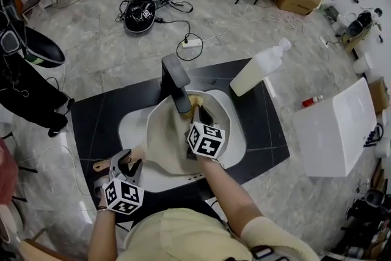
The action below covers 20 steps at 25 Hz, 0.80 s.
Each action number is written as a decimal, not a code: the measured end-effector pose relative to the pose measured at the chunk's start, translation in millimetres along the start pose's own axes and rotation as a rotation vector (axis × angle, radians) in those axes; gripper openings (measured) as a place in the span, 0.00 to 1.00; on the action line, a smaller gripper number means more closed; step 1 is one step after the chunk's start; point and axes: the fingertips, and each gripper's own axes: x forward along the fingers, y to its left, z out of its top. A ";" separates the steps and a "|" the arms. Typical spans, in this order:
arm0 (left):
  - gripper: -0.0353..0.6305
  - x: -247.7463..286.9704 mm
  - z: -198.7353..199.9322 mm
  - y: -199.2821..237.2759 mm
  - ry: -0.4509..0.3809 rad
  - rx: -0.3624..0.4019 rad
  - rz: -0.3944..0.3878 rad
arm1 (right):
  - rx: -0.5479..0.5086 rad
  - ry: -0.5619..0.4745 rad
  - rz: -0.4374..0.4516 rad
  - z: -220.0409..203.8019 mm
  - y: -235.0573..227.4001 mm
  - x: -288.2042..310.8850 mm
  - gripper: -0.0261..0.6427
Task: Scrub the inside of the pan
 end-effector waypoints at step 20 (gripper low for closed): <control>0.32 0.5 -2.0 2.6 -0.031 -0.013 -0.004 | -0.226 0.196 0.298 -59.6 108.0 -9.1 0.09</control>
